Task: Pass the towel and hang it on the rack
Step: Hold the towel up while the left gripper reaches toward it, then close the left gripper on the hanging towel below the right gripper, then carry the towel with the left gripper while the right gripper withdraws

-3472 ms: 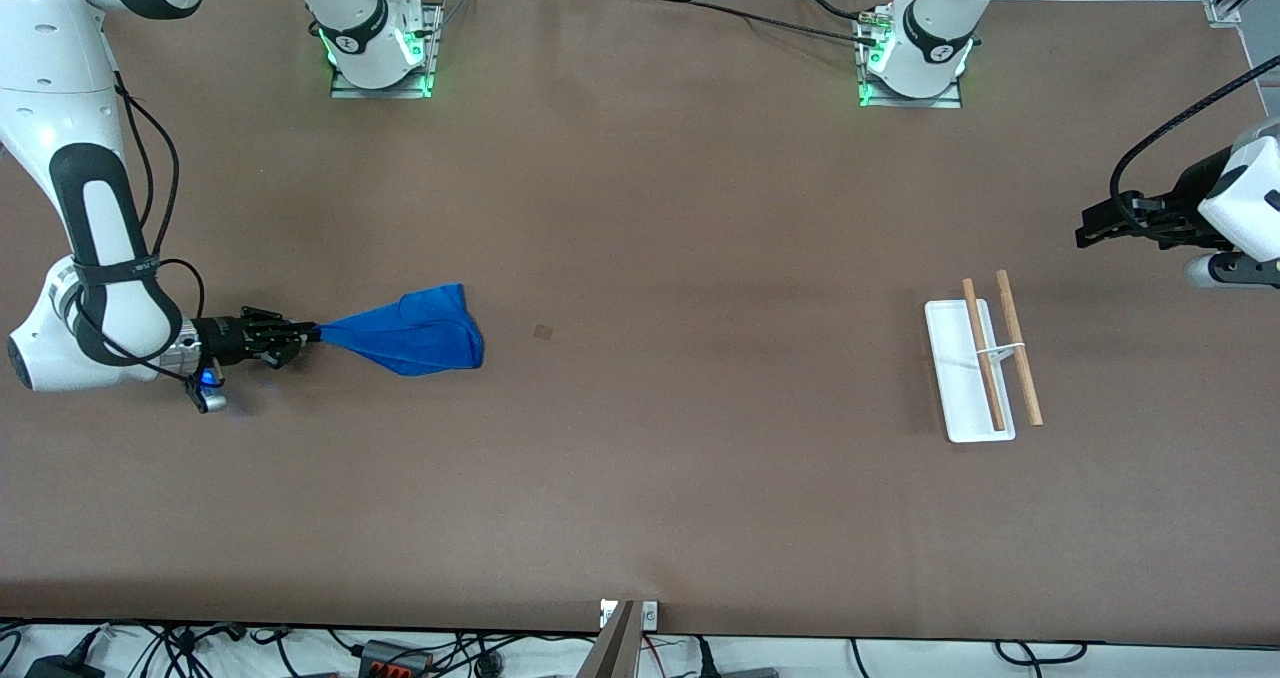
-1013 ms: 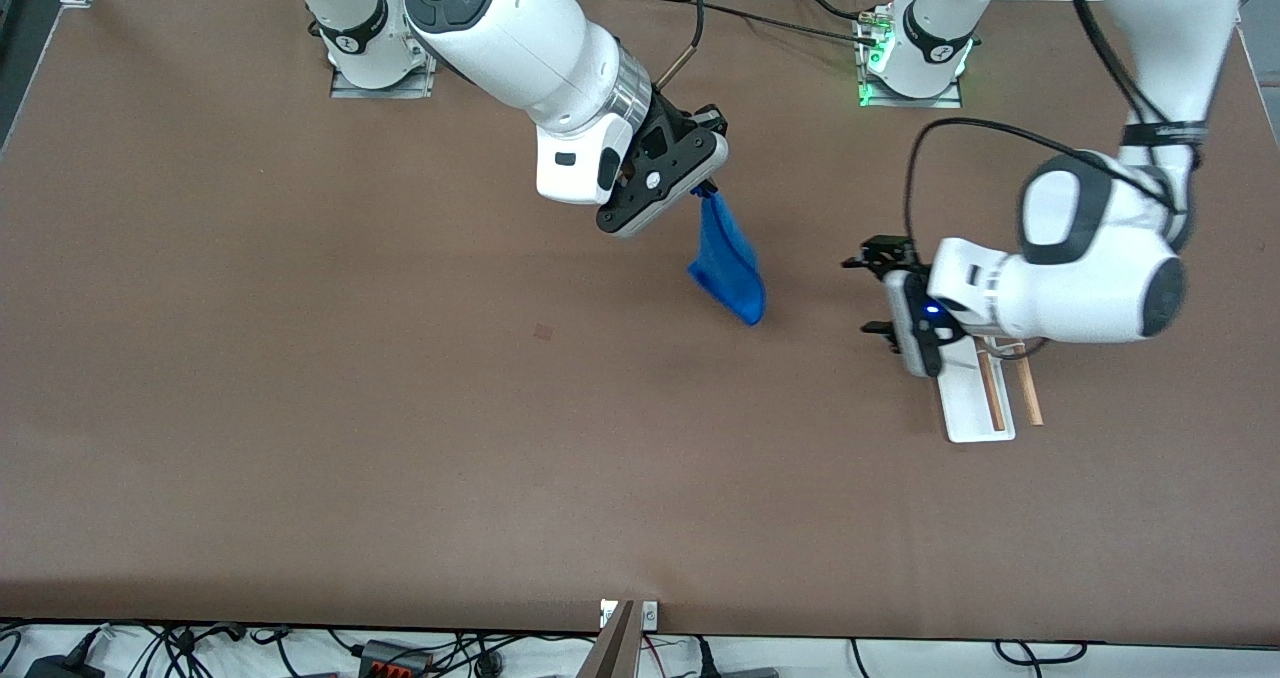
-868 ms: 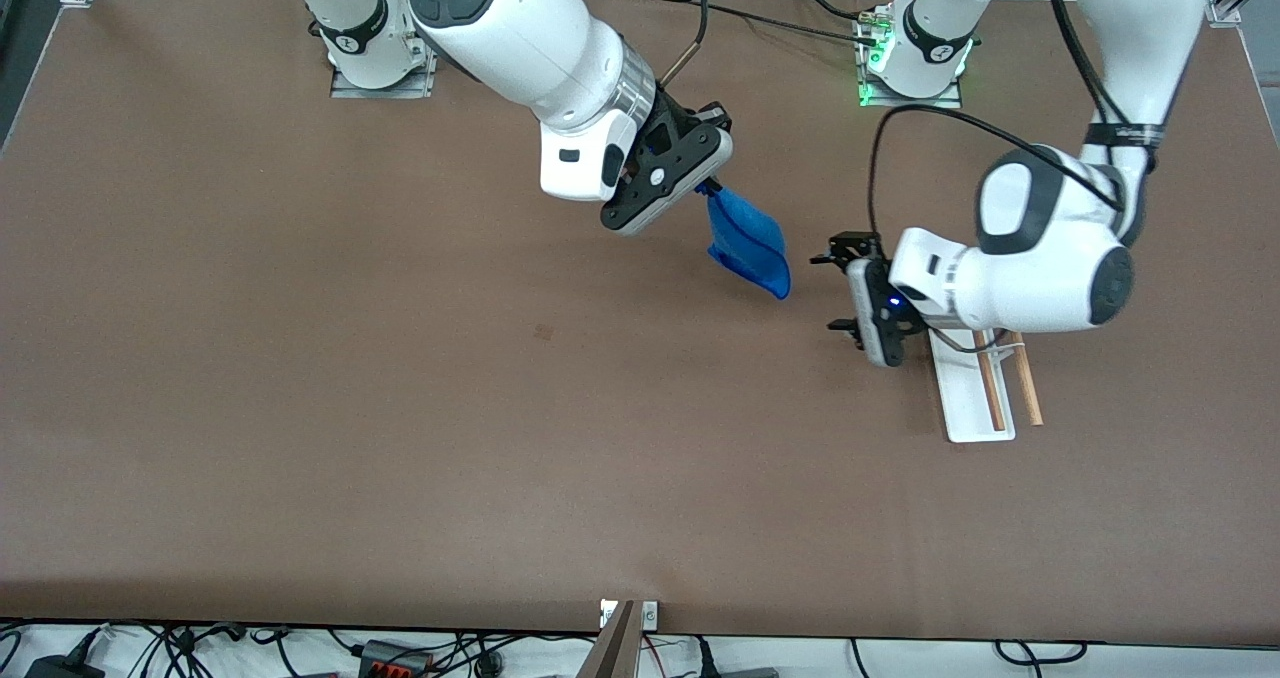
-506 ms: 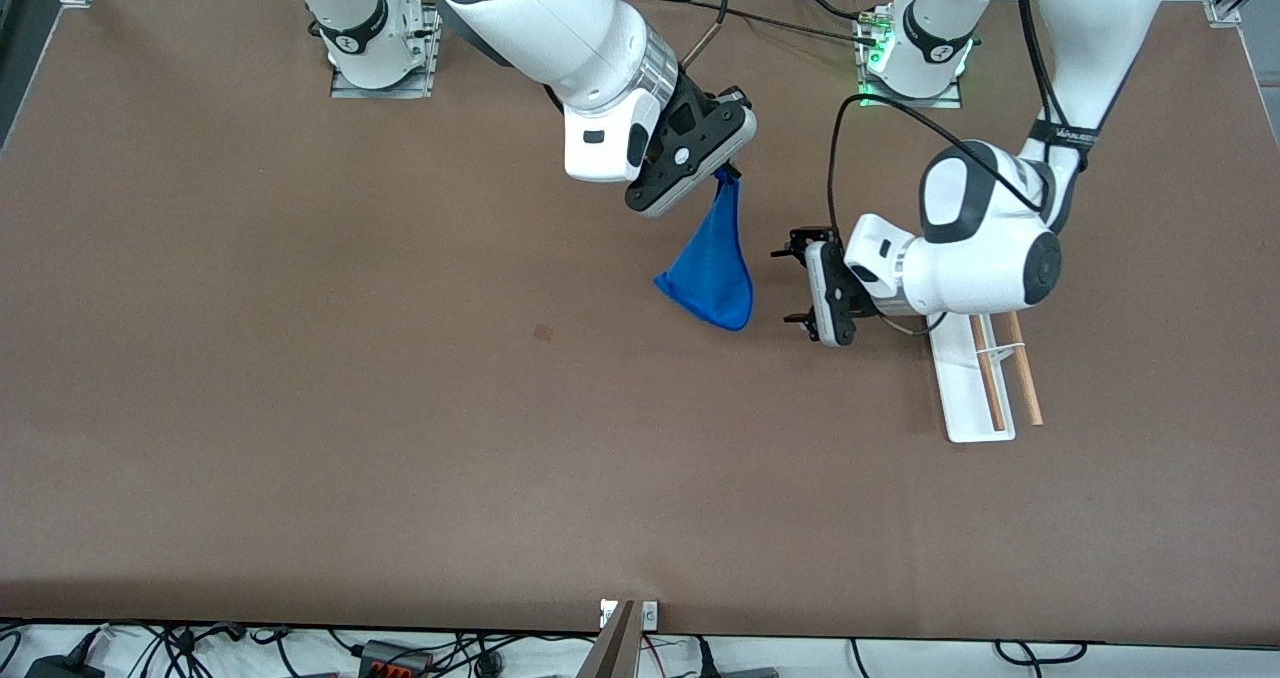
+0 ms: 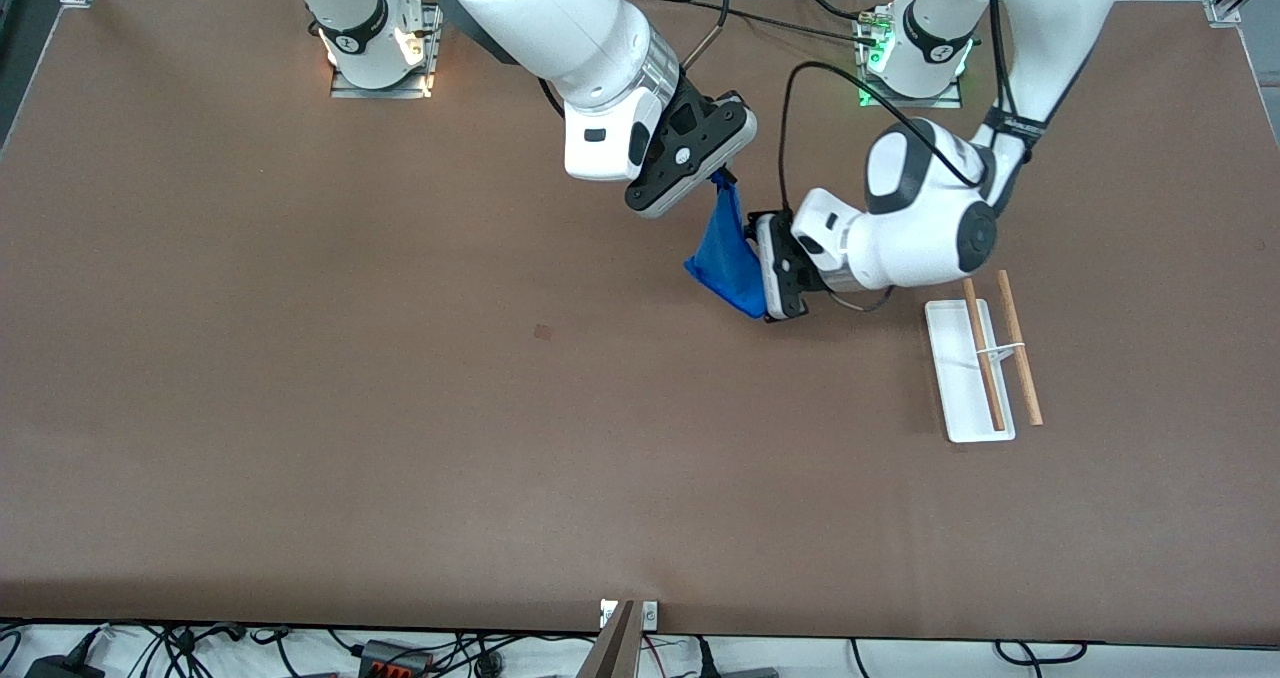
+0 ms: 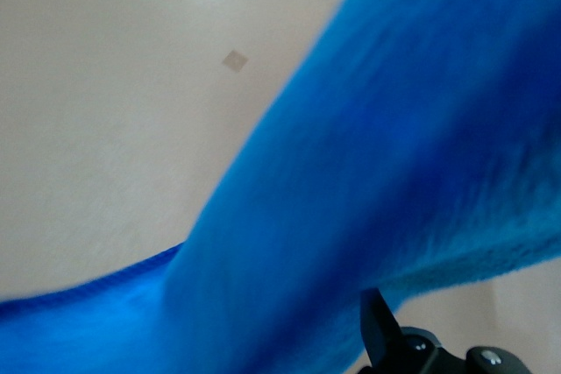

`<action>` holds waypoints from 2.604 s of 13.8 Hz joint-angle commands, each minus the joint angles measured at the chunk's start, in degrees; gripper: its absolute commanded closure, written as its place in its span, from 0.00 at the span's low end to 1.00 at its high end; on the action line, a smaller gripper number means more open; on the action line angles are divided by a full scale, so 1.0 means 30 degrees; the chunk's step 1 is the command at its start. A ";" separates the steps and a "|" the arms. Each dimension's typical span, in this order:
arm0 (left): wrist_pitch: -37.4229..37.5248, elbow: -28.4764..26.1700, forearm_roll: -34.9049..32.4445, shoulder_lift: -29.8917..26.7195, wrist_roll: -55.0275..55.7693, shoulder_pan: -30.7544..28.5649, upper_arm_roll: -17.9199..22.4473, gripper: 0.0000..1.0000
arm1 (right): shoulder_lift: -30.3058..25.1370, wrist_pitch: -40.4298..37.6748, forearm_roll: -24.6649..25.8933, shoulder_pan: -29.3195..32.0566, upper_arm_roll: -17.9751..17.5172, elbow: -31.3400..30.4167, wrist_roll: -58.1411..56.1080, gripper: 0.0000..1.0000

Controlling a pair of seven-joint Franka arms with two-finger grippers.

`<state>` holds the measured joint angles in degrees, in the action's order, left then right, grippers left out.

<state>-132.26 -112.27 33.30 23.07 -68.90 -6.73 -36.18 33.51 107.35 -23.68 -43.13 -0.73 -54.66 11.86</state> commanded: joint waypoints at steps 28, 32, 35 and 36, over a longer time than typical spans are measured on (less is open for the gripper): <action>-0.1657 -0.1629 0.0413 -0.0831 0.1608 -0.3027 -0.1973 1.00 | -0.0065 0.0251 0.0713 -0.0272 0.0244 -0.0003 0.0354 0.00; 0.3028 -0.1219 -0.0024 -0.2821 0.2980 -0.5662 -0.1856 1.00 | -0.0385 -0.0186 0.1212 0.0136 0.0535 -0.0032 0.0355 0.00; 0.6603 -0.0491 -0.2479 -0.4643 0.5238 -0.7710 -0.1914 1.00 | -0.0972 -0.2904 0.2091 0.0167 0.2434 -0.0091 0.0326 0.00; 0.7515 0.0065 -0.3270 -0.4499 0.5185 -0.8386 -0.1914 1.00 | -0.1176 -0.3609 0.2267 0.0167 0.3022 -0.0091 0.0296 0.00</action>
<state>-114.93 -113.84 27.25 11.57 -55.57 -28.20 -41.47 31.87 100.74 -18.40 -42.64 5.55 -54.57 11.95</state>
